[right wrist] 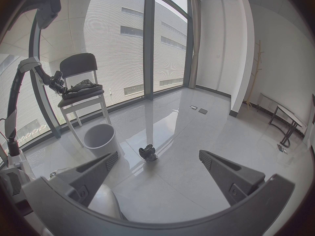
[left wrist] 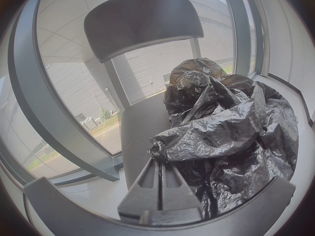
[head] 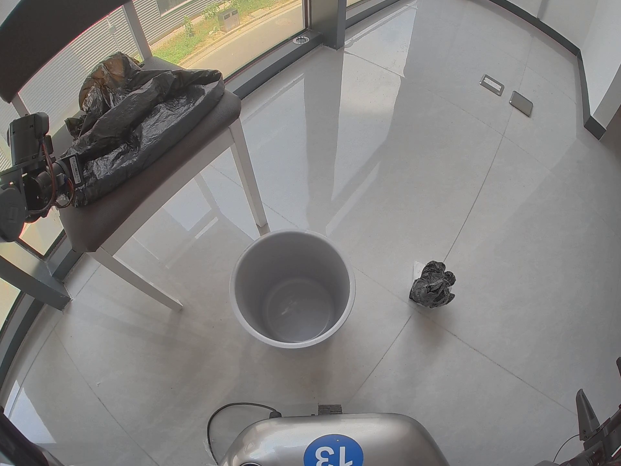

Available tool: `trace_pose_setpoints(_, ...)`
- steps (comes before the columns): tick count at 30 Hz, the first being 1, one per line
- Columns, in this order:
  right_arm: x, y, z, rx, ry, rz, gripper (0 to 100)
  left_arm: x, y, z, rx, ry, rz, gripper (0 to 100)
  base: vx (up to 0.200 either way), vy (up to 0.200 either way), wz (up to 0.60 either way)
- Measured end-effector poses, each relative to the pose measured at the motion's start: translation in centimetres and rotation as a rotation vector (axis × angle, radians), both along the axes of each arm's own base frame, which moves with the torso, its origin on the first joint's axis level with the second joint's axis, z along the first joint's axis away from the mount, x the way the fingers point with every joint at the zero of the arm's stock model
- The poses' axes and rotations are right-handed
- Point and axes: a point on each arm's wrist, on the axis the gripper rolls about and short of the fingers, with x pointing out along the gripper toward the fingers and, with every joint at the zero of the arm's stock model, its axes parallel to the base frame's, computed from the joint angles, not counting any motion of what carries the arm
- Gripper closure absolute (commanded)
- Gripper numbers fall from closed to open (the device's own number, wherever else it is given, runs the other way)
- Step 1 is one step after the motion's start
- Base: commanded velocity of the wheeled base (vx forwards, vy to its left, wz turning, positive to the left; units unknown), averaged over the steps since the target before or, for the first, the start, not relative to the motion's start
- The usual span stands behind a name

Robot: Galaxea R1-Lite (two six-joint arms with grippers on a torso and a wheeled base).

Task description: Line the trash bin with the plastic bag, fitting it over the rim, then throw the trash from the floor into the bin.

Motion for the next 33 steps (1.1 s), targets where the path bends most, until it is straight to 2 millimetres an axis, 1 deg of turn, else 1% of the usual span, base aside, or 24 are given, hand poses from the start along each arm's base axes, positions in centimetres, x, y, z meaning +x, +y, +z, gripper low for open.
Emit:
trace_pose_setpoints(4, 0.0, 0.0, 0.0, 0.001, 0.0, 0.0, 0, -0.8, -0.6, -0.3, 0.036, 0.036, -0.026, 100, 0.0, 0.0, 0.0)
trace_pose_setpoints(10, 0.0, 0.0, 0.0, -0.001, 0.0, -0.001, 0, -2.8, -2.5, -0.4, 0.069, 0.056, -0.108, 100, 0.0, 0.0, 0.0)
trace_pose_setpoints(21, 0.0, 0.0, 0.0, 0.0, 0.0, -0.001, 0, -5.2, -3.8, 0.1, 0.077, 0.029, -0.161, 100, 0.0, 0.0, 0.0)
trace_pose_setpoints(24, 0.0, 0.0, 0.0, 0.003, 0.0, -0.001, 0, -6.0, -4.3, 0.6, 0.07, 0.006, -0.231, 100, 0.0, 0.0, 0.0)
trace_pose_setpoints(29, 0.0, 0.0, 0.0, 0.007, 0.0, -0.001, 0, -7.3, -5.0, 0.8, 0.064, -0.008, -0.394, 100, 0.0, 0.0, 0.0)
trace_pose_setpoints(33, 0.0, 0.0, 0.0, 0.013, 0.001, -0.004, 0, -8.3, -5.2, 0.9, 0.066, -0.016, -0.421, 100, 0.0, 0.0, 0.0)
